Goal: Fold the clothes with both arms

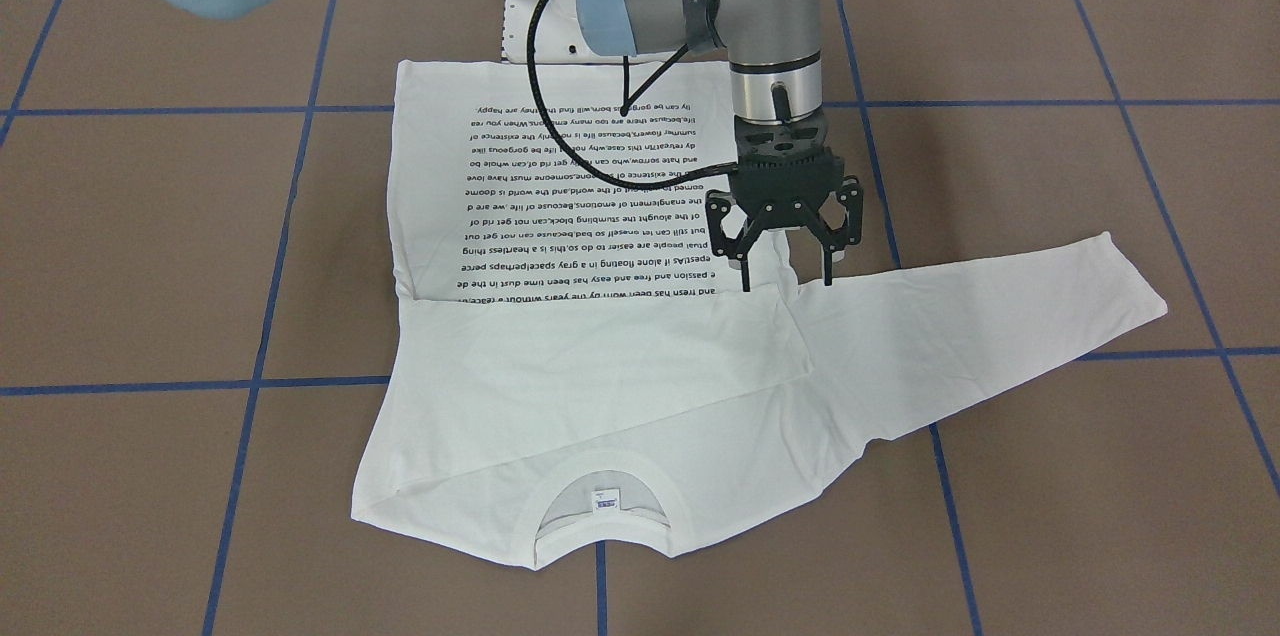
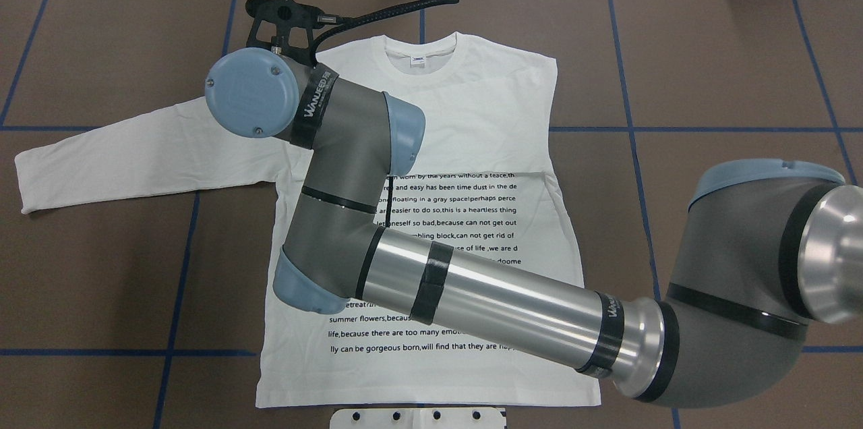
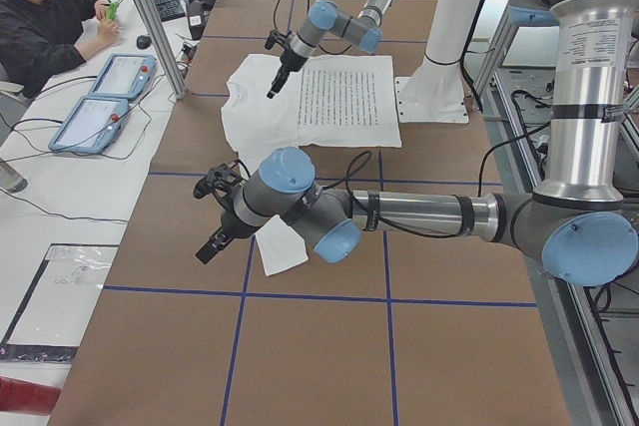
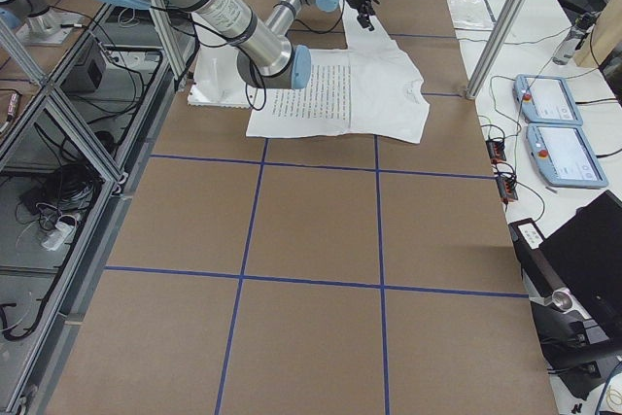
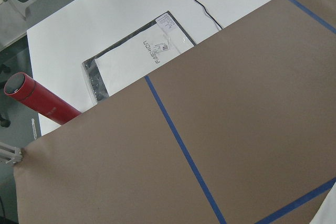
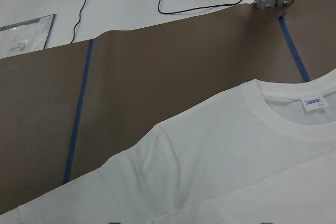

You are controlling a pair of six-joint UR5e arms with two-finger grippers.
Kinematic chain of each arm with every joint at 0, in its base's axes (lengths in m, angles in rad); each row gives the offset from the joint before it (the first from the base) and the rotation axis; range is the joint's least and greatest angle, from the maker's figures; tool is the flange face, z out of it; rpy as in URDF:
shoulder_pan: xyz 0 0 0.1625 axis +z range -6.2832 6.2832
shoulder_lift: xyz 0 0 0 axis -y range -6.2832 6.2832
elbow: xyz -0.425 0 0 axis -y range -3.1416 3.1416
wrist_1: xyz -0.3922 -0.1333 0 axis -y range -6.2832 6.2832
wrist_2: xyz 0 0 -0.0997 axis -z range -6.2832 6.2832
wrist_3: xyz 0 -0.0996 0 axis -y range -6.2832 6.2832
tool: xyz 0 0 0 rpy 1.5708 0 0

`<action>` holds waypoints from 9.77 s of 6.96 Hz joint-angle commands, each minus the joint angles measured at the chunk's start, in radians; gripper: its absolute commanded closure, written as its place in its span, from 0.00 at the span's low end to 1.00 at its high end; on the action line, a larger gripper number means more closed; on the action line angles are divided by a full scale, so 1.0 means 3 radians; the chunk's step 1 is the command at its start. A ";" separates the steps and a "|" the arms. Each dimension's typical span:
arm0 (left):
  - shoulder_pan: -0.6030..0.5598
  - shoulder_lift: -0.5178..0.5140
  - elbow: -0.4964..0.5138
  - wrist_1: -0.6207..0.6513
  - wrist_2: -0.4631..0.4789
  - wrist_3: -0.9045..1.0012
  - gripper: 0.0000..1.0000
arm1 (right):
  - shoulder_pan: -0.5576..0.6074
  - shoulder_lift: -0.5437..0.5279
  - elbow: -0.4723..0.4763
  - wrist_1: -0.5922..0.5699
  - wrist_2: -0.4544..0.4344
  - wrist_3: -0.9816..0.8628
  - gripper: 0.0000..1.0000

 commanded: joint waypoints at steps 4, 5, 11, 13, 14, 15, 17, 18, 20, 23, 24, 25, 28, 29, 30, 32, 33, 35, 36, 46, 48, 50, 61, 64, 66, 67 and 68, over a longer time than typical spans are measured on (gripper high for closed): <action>0.1103 0.0247 0.0014 -0.1007 0.0036 -0.1432 0.00 | 0.1162 -0.1339 0.1703 -0.0916 0.1504 -0.1223 0.00; 0.1247 0.0431 0.0014 -0.1325 0.0041 -0.1822 0.00 | 0.1417 -0.1735 0.2044 -0.0917 0.1790 -0.1501 0.00; 0.2081 0.0704 0.0360 -0.1563 0.0735 -0.1785 0.00 | 0.1711 -0.2281 0.2472 -0.0886 0.2034 -0.1994 0.00; 0.2138 0.0566 0.0550 -0.1568 0.0777 -0.1780 0.08 | 0.1711 -0.2311 0.2477 -0.0881 0.2024 -0.1994 0.00; 0.2173 0.0566 0.0556 -0.1563 0.0782 -0.1780 0.25 | 0.1711 -0.2311 0.2477 -0.0876 0.2023 -0.1994 0.00; 0.2184 0.0571 0.0556 -0.1563 0.0777 -0.1765 0.38 | 0.1711 -0.2311 0.2477 -0.0876 0.2023 -0.1994 0.00; 0.2184 0.0607 0.0556 -0.1569 0.0772 -0.1612 0.39 | 0.1711 -0.2311 0.2472 -0.0876 0.2018 -0.1994 0.00; 0.2184 0.0607 0.0561 -0.1569 0.0772 -0.1611 0.39 | 0.1706 -0.2311 0.2472 -0.0876 0.2013 -0.1989 0.00; 0.2189 0.0607 0.0611 -0.1574 0.0772 -0.1606 0.39 | 0.1706 -0.2306 0.2472 -0.0876 0.2008 -0.1989 0.00; 0.2189 0.0607 0.0627 -0.1579 0.0772 -0.1576 0.82 | 0.1706 -0.2311 0.2466 -0.0876 0.1993 -0.1989 0.00; 0.2189 0.0607 0.0607 -0.1619 0.0772 -0.1581 1.00 | 0.1706 -0.2311 0.2471 -0.0876 0.1993 -0.1989 0.00; 0.2189 0.0607 0.0607 -0.1685 0.0757 -0.1581 1.00 | 0.1706 -0.2311 0.2477 -0.0876 0.1993 -0.1969 0.00; 0.2169 0.0551 0.0378 -0.1712 0.0756 -0.1586 1.00 | 0.1701 -0.2306 0.2482 -0.0866 0.1993 -0.1938 0.00; 0.2098 0.0429 0.0235 -0.1712 0.0762 -0.1642 1.00 | 0.1701 -0.2306 0.2482 -0.0866 0.1993 -0.1933 0.00; 0.1895 0.0170 0.0228 -0.1661 0.0742 -0.1657 1.00 | 0.1701 -0.2306 0.2477 -0.0866 0.1993 -0.1938 0.00; 0.1836 -0.0402 0.0228 -0.1265 0.0731 -0.2044 1.00 | 0.1696 -0.2306 0.2472 -0.0866 0.1998 -0.1933 0.00; 0.1836 -0.0770 0.0228 -0.0912 0.0731 -0.2163 1.00 | 0.1701 -0.2311 0.2466 -0.0866 0.1993 -0.1933 0.00; 0.1882 -0.1511 0.0213 -0.0110 0.0726 -0.2596 1.00 | 0.1701 -0.2306 0.2472 -0.0866 0.1993 -0.1933 0.00; 0.2029 -0.1728 0.0117 0.0147 0.0741 -0.2907 1.00 | 0.1701 -0.2311 0.2472 -0.0866 0.1993 -0.1933 0.00; 0.4071 -0.2528 0.0223 0.0155 0.2122 -0.3964 1.00 | 0.1706 -0.2393 0.2543 -0.0866 0.1993 -0.1815 0.00; 0.4076 -0.2640 0.0300 0.0084 0.2117 -0.3989 0.25 | 0.1706 -0.2403 0.2538 -0.0866 0.1993 -0.1815 0.00; 0.4061 -0.2518 0.0230 -0.0158 0.2097 -0.3964 0.00 | 0.1686 -0.2393 0.2533 -0.0866 0.1988 -0.1800 0.00; 0.2020 -0.1326 -0.0549 0.0748 0.0332 -0.1376 0.00 | -0.0021 -0.0902 0.0920 -0.1438 0.0460 -0.0946 0.07; 0.2005 -0.1326 -0.0544 0.0748 0.0332 -0.1387 0.00 | -0.0114 -0.0833 0.0601 -0.1214 0.0438 -0.0885 0.23; 0.2010 -0.1331 -0.0544 0.0743 0.0332 -0.1392 0.00 | -0.0130 -0.0875 0.0595 -0.1106 0.0443 -0.0890 0.25; 0.2010 -0.1326 -0.0544 0.0743 0.0332 -0.1392 0.00 | -0.0150 -0.0880 0.0595 -0.1106 0.0443 -0.0885 0.27; 0.2015 -0.1331 -0.0544 0.0743 0.0332 -0.1392 0.00 | -0.0160 -0.0880 0.0590 -0.1106 0.0443 -0.0885 0.34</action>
